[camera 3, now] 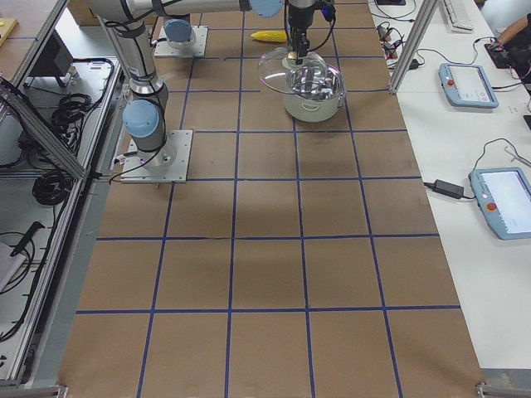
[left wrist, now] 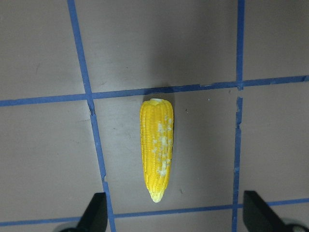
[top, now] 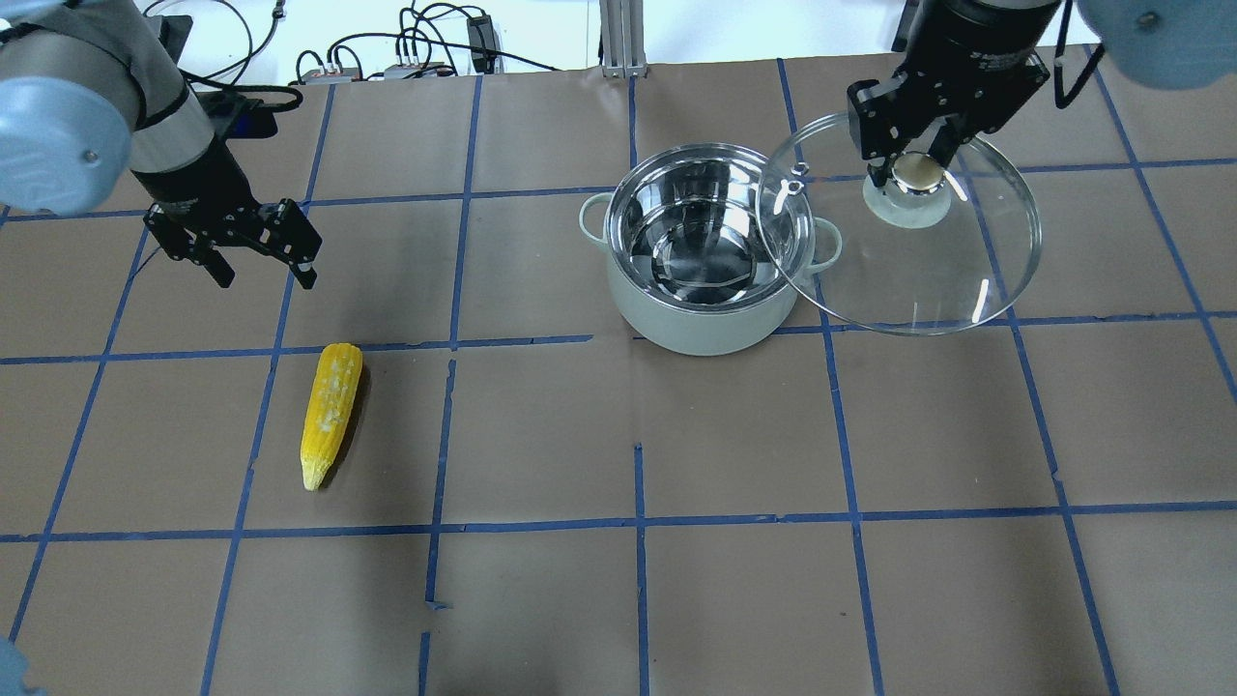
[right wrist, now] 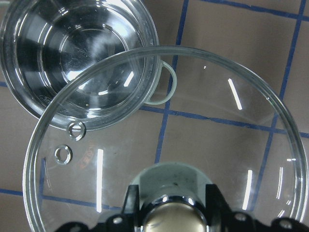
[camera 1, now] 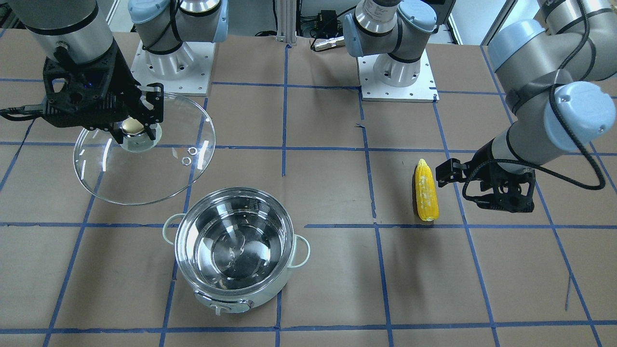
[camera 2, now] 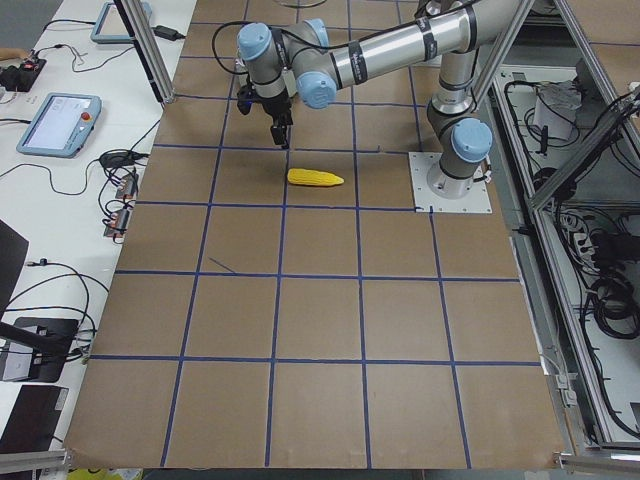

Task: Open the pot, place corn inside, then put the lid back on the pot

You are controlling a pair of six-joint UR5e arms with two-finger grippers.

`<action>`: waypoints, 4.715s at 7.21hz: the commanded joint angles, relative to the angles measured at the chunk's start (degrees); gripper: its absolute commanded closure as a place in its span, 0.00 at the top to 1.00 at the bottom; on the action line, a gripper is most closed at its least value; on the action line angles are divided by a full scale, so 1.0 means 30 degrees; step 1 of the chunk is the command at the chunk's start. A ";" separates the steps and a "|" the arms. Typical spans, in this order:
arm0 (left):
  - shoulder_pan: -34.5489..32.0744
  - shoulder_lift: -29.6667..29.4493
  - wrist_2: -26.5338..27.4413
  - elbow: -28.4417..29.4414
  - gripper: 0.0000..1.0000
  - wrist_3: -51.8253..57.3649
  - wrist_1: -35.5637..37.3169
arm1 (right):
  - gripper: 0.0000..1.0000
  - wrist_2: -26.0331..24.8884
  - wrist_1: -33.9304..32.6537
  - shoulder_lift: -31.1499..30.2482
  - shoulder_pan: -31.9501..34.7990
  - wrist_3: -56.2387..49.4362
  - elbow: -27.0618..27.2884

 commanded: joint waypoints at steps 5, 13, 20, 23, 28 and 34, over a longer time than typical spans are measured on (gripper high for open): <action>0.0503 -0.1392 0.0124 -0.6748 0.83 0.1082 0.8447 | 0.27 -0.0001 -0.0283 -0.0882 -0.1122 -0.1575 0.2615; -0.3497 0.0250 -0.1077 -0.2367 0.20 -0.2945 0.4294 | 0.25 -0.0910 -0.0342 -0.1177 -0.1444 -0.1868 0.2912; -1.1384 -0.5921 -0.3596 1.0143 0.21 -1.3792 0.0827 | 0.24 -0.1642 -0.0342 -0.1089 -0.1473 -0.2102 0.2912; -1.2269 -0.9266 -0.3274 1.2760 0.24 -1.3743 0.1034 | 0.24 -0.1787 -0.0284 -0.1089 -0.1473 -0.2189 0.2942; -1.2155 -0.9012 -0.3245 1.2500 1.00 -1.3539 0.0041 | 0.24 -0.2111 -0.0313 -0.1030 -0.1473 -0.2219 0.2942; -0.7183 -0.2347 -0.1898 0.8678 1.00 -0.7043 -0.3390 | 0.26 0.0292 -0.2275 0.1361 0.1564 0.0437 0.0872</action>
